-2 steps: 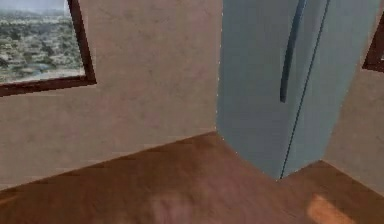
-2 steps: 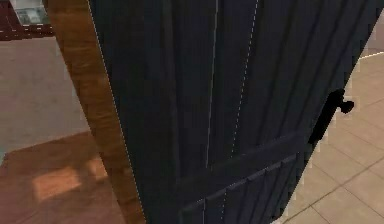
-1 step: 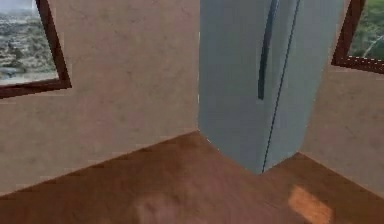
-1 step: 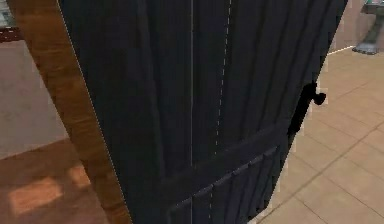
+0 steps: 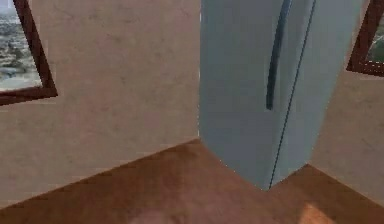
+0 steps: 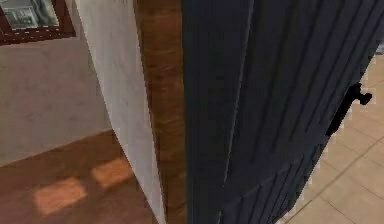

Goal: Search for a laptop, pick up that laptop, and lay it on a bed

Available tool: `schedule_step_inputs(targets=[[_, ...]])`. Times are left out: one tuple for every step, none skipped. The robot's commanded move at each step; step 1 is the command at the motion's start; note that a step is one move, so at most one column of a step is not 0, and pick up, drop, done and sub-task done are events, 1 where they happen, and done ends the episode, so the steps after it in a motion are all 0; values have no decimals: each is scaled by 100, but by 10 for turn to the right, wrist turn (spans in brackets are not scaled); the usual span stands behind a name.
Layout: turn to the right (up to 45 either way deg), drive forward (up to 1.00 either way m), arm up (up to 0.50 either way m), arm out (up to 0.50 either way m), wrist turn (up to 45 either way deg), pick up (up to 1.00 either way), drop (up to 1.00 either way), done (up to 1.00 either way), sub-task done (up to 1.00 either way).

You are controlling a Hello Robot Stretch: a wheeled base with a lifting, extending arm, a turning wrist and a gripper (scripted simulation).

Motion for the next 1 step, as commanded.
schedule_step_inputs(targets=[[-450, 0, 0, 0, 0, 0, 0, 0, 0]])
